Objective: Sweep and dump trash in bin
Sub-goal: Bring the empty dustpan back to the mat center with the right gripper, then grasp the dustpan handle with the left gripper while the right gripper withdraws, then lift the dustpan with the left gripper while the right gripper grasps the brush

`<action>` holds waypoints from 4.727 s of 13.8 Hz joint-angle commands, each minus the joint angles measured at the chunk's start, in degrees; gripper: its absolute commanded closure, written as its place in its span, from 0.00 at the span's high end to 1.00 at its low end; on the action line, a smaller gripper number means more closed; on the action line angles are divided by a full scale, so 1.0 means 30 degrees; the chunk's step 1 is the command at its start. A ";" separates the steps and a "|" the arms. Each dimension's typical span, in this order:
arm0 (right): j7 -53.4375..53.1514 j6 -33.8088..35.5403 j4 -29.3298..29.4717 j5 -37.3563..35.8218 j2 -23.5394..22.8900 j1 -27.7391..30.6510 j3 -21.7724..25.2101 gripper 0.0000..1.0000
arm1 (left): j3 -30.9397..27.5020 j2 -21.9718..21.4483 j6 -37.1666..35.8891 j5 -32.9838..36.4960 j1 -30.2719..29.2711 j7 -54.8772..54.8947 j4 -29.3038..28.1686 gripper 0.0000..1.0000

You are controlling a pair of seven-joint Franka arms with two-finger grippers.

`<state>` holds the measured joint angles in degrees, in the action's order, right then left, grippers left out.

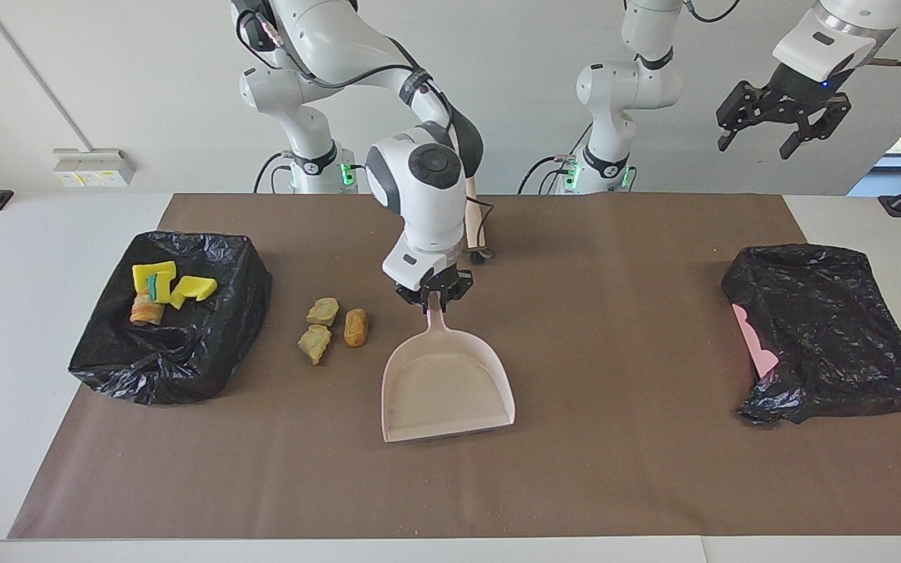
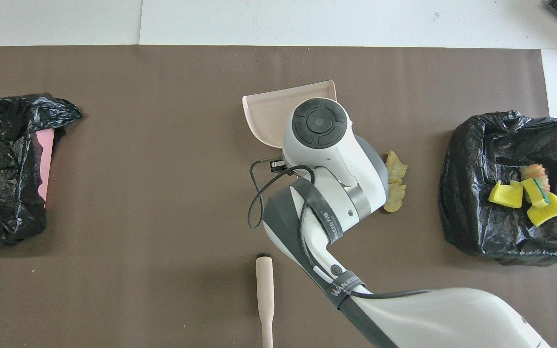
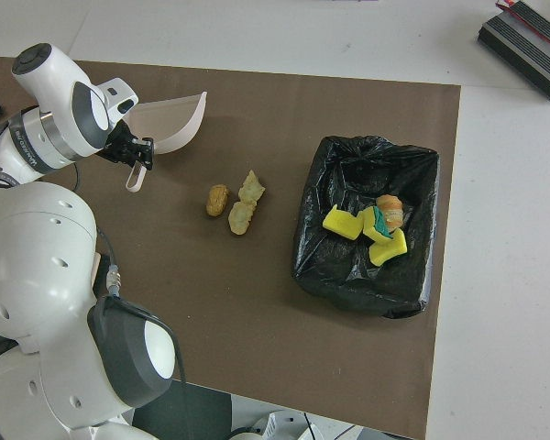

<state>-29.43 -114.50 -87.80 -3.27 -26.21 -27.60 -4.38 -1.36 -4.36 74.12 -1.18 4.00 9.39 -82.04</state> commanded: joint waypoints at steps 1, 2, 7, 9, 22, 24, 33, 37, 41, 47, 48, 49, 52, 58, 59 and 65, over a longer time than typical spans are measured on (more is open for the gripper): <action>-0.1845 -0.0328 0.2075 0.0912 -0.1749 -0.0524 0.0024 0.00 | 0.0159 -0.0423 0.0050 0.0713 -0.0191 -0.0143 -0.0428 1.00; -0.2314 -0.0357 0.2398 0.1263 -0.2043 -0.0815 0.0053 0.00 | 0.0217 -0.0423 0.0166 0.1093 -0.0162 -0.0143 -0.0427 1.00; -0.3197 -0.1584 0.2432 0.1794 -0.2864 -0.1140 0.0024 0.00 | 0.0188 -0.0423 0.0313 0.1096 -0.0161 -0.0143 -0.0427 1.00; -0.3168 -0.2347 0.2284 0.1853 -0.2983 -0.1141 0.0024 0.00 | 0.0188 -0.0423 0.0343 0.1067 -0.0161 -0.0143 -0.0398 1.00; -0.1557 0.3881 -0.0199 0.2871 0.3042 -0.0203 0.0082 1.00 | 0.0422 -0.0452 0.1862 0.0745 0.0482 -0.0085 -0.0806 1.00; -0.1818 0.4330 -0.2712 0.3638 0.5093 -0.0552 0.0053 1.00 | 0.0947 -0.0248 0.2420 0.0745 0.0541 -0.0143 -0.1012 1.00; -0.3987 -0.1199 -1.3823 0.6364 1.0259 -0.5030 0.0053 1.00 | 0.4782 0.2151 0.9181 0.0774 0.0776 -0.4236 -0.3793 1.00; -0.6413 -0.3662 -1.5613 0.6364 1.0171 -0.7376 0.0053 1.00 | 0.7215 0.4052 1.2407 0.1182 0.0805 -0.7135 -0.5056 1.00; -0.6918 -0.4924 -1.6492 0.7096 1.0054 -0.8520 0.0053 1.00 | 1.0001 0.7396 1.5104 0.5313 0.1069 -1.2560 -0.5056 1.00; -0.7066 -0.5221 -1.6964 0.7155 1.0142 -0.8787 0.0053 0.82 | 1.0764 0.8922 1.7128 0.5403 0.1186 -1.5141 -0.5085 1.00; -0.6861 -0.5192 -1.6964 0.7155 1.0142 -0.8816 0.0053 0.42 | 1.0765 0.9358 1.7217 0.5461 0.1215 -1.5259 -0.5027 1.00; -0.6888 -0.5220 -1.6964 0.7155 1.0084 -0.8787 0.0053 0.04 | 1.0765 1.0204 1.7363 0.6187 0.1506 -1.6188 -0.4795 1.00; -0.7152 -0.5279 -1.6877 0.7155 0.9967 -0.8729 0.0053 0.00 | 1.1262 1.1646 1.8009 0.9208 0.1567 -1.8687 -0.4499 1.00; -0.6509 -0.4988 -1.6116 0.6952 0.9468 -0.8437 0.0140 0.00 | 1.1321 1.1764 1.8707 0.9182 0.1567 -1.8922 -0.4470 1.00; -0.6479 -0.4783 -1.6115 0.6834 0.9613 -0.8204 0.0141 0.00 | 1.1321 1.1794 1.9060 0.9211 0.1567 -1.8922 -0.4470 1.00; -0.4522 -0.0133 -1.6115 0.5983 1.2391 -0.5835 0.0229 0.00 | 1.1321 1.1620 1.8713 0.9387 0.1538 -1.8776 -0.4471 0.16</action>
<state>-46.38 -119.71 -135.69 15.74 6.21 -48.20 -3.74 32.49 30.27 130.72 25.27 8.51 -46.05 -96.16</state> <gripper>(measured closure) 0.740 0.419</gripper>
